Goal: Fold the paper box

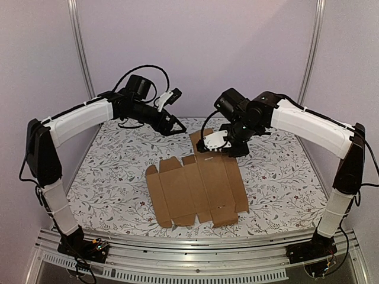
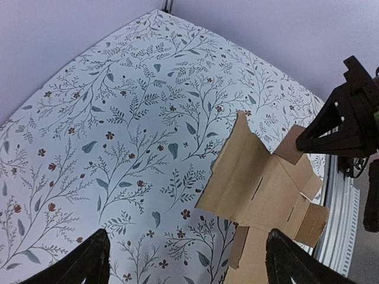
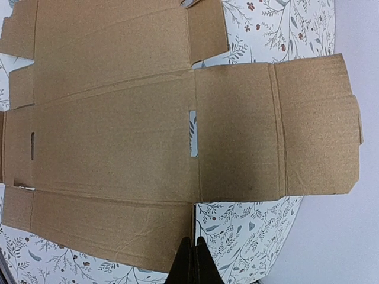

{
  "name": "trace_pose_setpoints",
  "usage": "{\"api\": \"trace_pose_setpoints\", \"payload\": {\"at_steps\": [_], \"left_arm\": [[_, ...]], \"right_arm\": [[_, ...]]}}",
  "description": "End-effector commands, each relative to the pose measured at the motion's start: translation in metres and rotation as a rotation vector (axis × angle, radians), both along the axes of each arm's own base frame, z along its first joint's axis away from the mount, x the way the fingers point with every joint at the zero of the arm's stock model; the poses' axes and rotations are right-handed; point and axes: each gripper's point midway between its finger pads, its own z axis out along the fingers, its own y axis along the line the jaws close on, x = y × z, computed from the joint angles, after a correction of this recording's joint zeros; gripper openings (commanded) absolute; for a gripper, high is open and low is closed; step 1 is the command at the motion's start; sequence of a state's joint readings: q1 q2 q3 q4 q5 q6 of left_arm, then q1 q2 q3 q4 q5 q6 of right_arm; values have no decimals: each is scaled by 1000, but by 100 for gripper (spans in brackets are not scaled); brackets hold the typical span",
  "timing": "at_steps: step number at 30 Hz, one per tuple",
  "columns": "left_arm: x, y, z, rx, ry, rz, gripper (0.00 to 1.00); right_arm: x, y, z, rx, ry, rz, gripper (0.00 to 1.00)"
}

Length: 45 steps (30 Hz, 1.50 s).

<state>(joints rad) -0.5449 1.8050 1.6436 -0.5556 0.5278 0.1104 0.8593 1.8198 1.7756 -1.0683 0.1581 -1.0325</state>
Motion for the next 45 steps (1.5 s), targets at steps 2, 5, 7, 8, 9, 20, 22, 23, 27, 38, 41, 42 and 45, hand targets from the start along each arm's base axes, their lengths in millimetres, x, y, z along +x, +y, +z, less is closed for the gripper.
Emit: {"api": "trace_pose_setpoints", "payload": {"at_steps": [2,5,7,8,9,20,22,23,27,38,41,42,45], "left_arm": [[0,-13,-3,-8,7,-100,89],[0,-19,-3,-18,13,-133,88],[-1,-23,-4,-24,24,-159,86],[-3,-25,-5,-27,33,-177,85],[-4,-27,-6,-26,42,-189,84],[-10,-55,-23,13,73,-274,72],[-9,-59,-28,20,77,-277,71],[-9,-61,-28,20,77,-283,68],[-11,-70,-31,28,79,-301,56],[-11,-76,-38,34,99,-305,24],[-13,-76,-41,39,106,-313,10],[-13,-76,-42,43,107,-312,1],[-13,-76,-43,48,109,-312,0]], "right_arm": [[-6,3,15,48,-13,20,0],[-7,4,15,52,-9,20,0],[-7,3,15,53,-7,18,0],[-8,4,15,53,-7,19,0],[-8,4,14,52,-6,20,0],[-7,5,16,59,-12,18,0],[-7,5,16,62,-13,18,0],[-7,5,17,63,-13,18,0],[-7,5,17,65,-16,18,0],[-6,6,20,71,-25,18,0],[-5,5,21,74,-30,16,0],[-4,6,21,74,-33,14,0],[0,5,23,71,-51,-1,0]]}}
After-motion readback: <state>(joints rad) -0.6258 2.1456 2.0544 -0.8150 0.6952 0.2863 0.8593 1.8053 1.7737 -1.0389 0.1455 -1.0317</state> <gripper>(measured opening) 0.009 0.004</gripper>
